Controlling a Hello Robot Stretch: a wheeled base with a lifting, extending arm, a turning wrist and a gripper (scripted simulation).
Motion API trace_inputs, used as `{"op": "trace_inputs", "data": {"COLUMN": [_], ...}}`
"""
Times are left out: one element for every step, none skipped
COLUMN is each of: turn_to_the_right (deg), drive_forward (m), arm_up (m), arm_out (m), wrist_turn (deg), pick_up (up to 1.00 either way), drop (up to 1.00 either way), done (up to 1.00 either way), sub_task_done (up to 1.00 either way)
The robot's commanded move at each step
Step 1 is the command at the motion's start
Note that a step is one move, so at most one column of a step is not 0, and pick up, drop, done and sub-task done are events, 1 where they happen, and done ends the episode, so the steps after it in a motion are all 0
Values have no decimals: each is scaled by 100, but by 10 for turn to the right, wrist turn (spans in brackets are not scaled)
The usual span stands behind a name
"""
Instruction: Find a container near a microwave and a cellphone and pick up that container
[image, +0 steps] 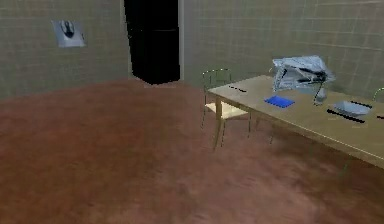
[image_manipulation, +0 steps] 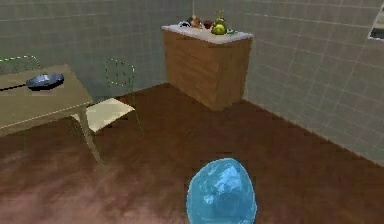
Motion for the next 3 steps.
{"op": "trace_inputs", "data": {"turn_to_the_right": [420, 0, -450], "drive_forward": [0, 85, 0], "arm_up": [0, 0, 0], "arm_out": [0, 0, 0], "wrist_turn": [0, 0, 0], "pick_up": [0, 0, 0], "drop": [0, 0, 0], "done": [0, 0, 0], "sub_task_done": [0, 0, 0]}}
